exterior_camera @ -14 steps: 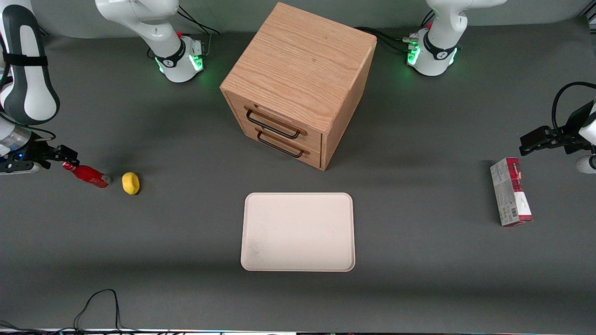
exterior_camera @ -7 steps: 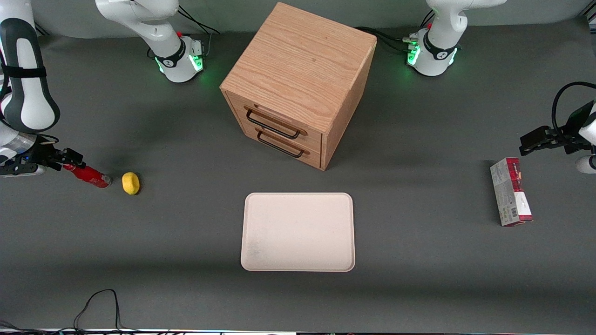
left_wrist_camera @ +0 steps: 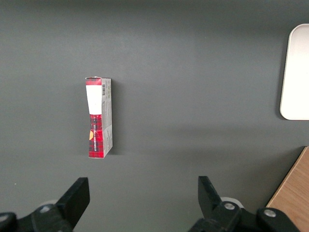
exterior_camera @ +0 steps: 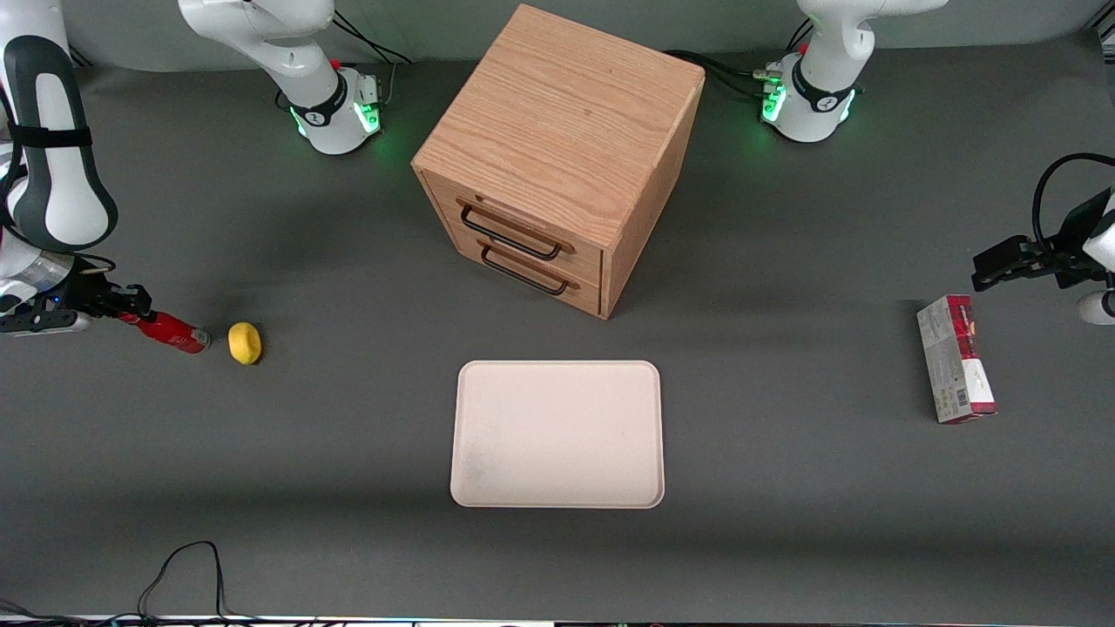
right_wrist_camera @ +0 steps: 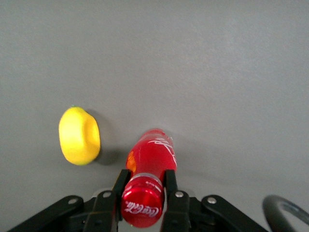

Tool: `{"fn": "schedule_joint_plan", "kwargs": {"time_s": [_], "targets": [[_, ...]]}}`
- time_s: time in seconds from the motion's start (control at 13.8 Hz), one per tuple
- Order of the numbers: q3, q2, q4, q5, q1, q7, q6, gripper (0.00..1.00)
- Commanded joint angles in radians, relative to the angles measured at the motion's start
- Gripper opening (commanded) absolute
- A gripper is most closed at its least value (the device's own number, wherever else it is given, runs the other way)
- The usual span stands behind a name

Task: Place coke bottle on tray
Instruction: 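Close the right gripper around the bottle's neck, then lift the bottle and carry it toward the white tray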

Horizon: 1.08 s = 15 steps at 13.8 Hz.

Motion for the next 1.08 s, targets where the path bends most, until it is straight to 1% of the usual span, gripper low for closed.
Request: {"fn": "schedule_joint_plan", "kwargs": {"time_s": [0.0, 0.07, 0.22, 0.29, 0.43, 0.51, 0.65, 0.87, 1.01], "targets": [[0.079, -0.004, 0.064, 0.025, -0.006, 0.118, -0.018, 0.0], [0.106, -0.007, 0.103, 0.023, -0.004, 0.164, -0.061, 0.0], [0.134, -0.011, 0.213, 0.005, 0.002, 0.246, -0.195, 0.0], [0.162, -0.011, 0.299, -0.036, 0.003, 0.298, -0.303, 0.0], [0.217, -0.001, 0.514, -0.136, 0.002, 0.481, -0.54, 0.0], [0.26, 0.0, 0.594, -0.162, 0.002, 0.549, -0.631, 0.0], [0.336, 0.003, 0.706, -0.21, 0.003, 0.654, -0.76, 0.0], [0.491, 0.029, 0.853, -0.219, 0.0, 0.85, -0.897, 0.0], [0.598, 0.057, 0.92, -0.213, -0.001, 0.988, -0.906, 0.0]]}}
